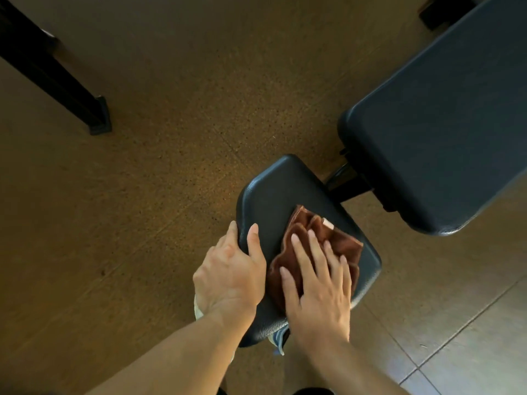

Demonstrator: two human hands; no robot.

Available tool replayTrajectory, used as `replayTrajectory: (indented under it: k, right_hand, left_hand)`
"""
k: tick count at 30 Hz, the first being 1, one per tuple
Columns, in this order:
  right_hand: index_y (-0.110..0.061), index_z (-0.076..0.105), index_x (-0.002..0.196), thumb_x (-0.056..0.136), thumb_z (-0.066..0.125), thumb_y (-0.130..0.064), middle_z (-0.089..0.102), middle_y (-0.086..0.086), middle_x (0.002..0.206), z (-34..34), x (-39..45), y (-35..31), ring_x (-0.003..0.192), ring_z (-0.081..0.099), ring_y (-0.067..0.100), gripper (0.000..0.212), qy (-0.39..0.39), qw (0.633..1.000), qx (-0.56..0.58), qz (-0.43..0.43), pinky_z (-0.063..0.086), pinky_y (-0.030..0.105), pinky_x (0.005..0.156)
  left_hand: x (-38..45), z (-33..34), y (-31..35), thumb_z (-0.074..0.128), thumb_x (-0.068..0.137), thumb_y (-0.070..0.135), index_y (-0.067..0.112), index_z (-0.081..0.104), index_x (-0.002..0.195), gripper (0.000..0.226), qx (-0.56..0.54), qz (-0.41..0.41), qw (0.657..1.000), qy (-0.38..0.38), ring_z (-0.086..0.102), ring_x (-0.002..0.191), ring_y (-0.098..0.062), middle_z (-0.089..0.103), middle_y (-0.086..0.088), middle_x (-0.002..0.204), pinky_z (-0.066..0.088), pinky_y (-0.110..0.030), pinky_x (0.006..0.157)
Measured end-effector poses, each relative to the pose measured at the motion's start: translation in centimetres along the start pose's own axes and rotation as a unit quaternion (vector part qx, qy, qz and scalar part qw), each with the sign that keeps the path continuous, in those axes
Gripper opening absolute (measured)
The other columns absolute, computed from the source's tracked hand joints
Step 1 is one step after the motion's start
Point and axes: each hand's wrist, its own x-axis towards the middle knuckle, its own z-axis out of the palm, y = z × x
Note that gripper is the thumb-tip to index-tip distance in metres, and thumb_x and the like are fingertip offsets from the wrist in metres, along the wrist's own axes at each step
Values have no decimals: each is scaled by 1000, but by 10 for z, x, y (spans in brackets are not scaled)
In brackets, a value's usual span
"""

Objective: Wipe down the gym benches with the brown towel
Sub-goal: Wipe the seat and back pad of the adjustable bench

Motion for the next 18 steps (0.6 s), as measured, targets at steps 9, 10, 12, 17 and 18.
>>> replayTrajectory:
  k: [9, 10, 12, 17, 18]
  right_hand:
    - [-47, 10, 164, 104, 21, -67, 1, -11, 176, -28, 101, -48, 162, -9, 25, 65, 29, 997, 2, 71, -6, 55, 130]
    - [-47, 14, 164, 104, 24, -66, 6, -8, 176, -31, 121, -63, 162, -1, 29, 63, 43, 995, 9, 92, -2, 57, 130]
    - [-45, 31, 159, 103, 33, -64, 20, -3, 172, -34, 151, -94, 158, 17, 33, 60, 53, 992, -4, 112, 10, 59, 128]
    - [-31, 53, 149, 96, 52, -59, 38, 6, 161, -46, 169, -133, 151, 25, 38, 60, -55, 986, -126, 91, 25, 62, 120]
    - [-30, 54, 148, 96, 52, -59, 40, 6, 160, -46, 165, -136, 151, 25, 38, 60, -65, 984, -150, 72, 25, 62, 120]
  left_hand:
    - [4, -4, -11, 11, 99, 66, 36, 24, 158, 67, -66, 13, 998, -21, 59, 124, -20, 60, 3, 141, 47, -39, 98]
    - [4, -4, -14, 10, 98, 67, 39, 16, 159, 68, -92, 19, 995, -18, 60, 122, -20, 61, 3, 139, 47, -41, 98]
    - [5, -5, -20, 8, 97, 67, 42, 1, 159, 67, -171, 19, 985, -21, 58, 124, -20, 59, 8, 141, 44, -43, 100]
    - [36, -17, -59, 17, 103, 60, 43, -2, 159, 61, -425, -84, 897, -81, 31, 148, -26, 29, 6, 164, 25, -48, 118]
    - [43, -16, -82, 18, 104, 60, 42, -2, 159, 62, -417, -95, 900, -84, 29, 149, -28, 26, 3, 165, 23, -50, 118]
